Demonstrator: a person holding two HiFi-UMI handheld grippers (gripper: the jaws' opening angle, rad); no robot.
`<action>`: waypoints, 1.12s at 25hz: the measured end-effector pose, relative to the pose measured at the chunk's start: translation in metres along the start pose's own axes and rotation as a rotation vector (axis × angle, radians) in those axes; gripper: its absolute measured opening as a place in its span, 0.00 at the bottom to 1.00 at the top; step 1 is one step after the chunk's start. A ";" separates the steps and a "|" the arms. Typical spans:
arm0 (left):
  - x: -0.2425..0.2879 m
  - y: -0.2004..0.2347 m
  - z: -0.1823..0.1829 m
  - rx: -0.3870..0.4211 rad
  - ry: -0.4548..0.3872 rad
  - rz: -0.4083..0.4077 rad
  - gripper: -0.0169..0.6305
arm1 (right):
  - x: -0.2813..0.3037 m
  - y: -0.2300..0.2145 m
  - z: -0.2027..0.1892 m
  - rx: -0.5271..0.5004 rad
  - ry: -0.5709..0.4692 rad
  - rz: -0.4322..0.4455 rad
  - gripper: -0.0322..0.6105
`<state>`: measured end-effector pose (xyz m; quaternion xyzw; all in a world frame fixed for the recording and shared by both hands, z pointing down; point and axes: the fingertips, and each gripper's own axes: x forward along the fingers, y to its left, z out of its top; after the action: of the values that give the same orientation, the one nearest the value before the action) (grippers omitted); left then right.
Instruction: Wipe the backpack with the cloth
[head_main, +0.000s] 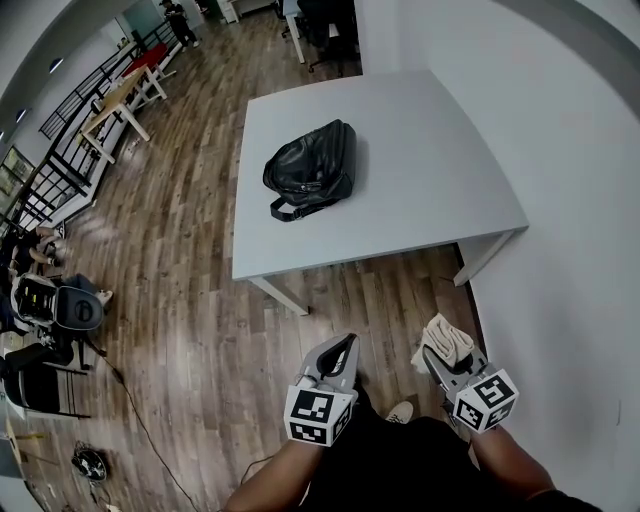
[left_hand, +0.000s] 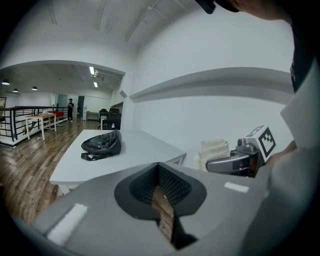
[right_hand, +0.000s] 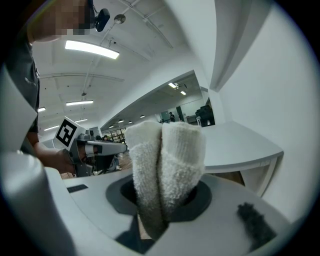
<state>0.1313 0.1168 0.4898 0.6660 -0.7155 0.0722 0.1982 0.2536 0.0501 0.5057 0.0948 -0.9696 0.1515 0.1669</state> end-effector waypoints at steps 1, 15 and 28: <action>0.002 0.006 0.001 -0.002 0.000 0.003 0.04 | 0.006 0.000 0.001 -0.001 0.003 0.003 0.20; 0.031 0.090 0.014 -0.040 0.022 0.050 0.04 | 0.102 -0.005 0.033 -0.003 0.035 0.062 0.20; 0.067 0.171 0.048 0.000 0.003 0.015 0.04 | 0.196 -0.015 0.083 -0.042 0.033 0.056 0.20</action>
<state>-0.0477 0.0545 0.4995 0.6606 -0.7202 0.0745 0.1987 0.0514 -0.0170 0.5042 0.0616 -0.9720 0.1372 0.1807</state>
